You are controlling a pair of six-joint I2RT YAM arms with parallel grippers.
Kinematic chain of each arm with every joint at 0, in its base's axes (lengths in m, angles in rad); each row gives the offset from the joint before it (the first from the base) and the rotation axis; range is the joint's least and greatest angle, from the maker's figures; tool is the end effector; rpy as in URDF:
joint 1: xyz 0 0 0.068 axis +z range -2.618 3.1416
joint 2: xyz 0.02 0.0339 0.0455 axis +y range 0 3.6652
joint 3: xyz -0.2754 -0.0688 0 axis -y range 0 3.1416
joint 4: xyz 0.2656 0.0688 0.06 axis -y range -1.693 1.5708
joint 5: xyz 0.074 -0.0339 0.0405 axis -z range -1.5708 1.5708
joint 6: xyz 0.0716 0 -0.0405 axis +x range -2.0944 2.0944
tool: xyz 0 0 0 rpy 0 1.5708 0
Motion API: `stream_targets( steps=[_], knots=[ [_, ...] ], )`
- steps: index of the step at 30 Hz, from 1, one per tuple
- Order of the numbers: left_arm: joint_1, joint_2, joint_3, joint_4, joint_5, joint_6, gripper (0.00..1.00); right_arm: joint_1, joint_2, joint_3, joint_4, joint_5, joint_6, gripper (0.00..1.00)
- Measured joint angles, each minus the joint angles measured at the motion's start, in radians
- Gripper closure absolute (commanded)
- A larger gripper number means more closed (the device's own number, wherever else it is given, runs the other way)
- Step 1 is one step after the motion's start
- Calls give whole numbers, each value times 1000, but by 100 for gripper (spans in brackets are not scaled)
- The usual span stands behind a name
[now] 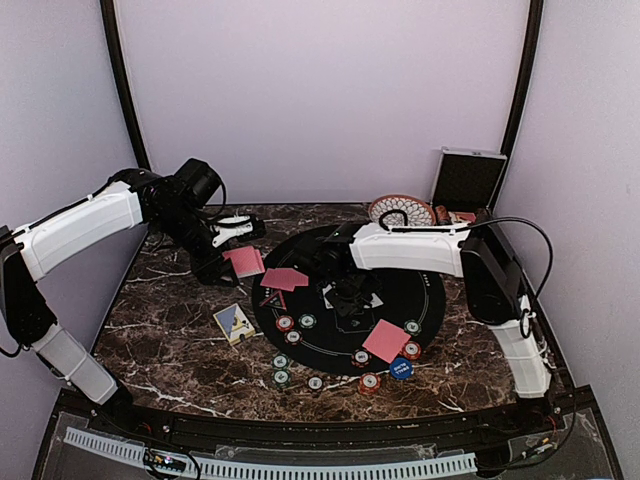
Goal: Distribute texas hold em gaming equipment
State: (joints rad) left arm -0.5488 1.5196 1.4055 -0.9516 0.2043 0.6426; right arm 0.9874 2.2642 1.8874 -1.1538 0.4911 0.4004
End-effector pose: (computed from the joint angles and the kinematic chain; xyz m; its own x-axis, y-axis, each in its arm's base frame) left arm 0.2879 -0.1931 0.2918 -0.2414 0.8354 -0.4938 0.9234 0.3542 0.1479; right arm 0.2874 0.3741 0.1463 -0.7897 -0.5725 -0.2207 -0.4536 0.7870 -0.4183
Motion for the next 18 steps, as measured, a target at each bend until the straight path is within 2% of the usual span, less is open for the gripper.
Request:
stream_targets(
  steps=[12,15,18],
  knots=[
    [0,0,2,0,0,0,100,4,37,58,22,-119,5,98],
    [0,0,3,0,0,0,100,4,50,93,34,-148,6,90],
    [0,0,3,0,0,0,100,5,59,104,43,-169,11,76]
  ],
)
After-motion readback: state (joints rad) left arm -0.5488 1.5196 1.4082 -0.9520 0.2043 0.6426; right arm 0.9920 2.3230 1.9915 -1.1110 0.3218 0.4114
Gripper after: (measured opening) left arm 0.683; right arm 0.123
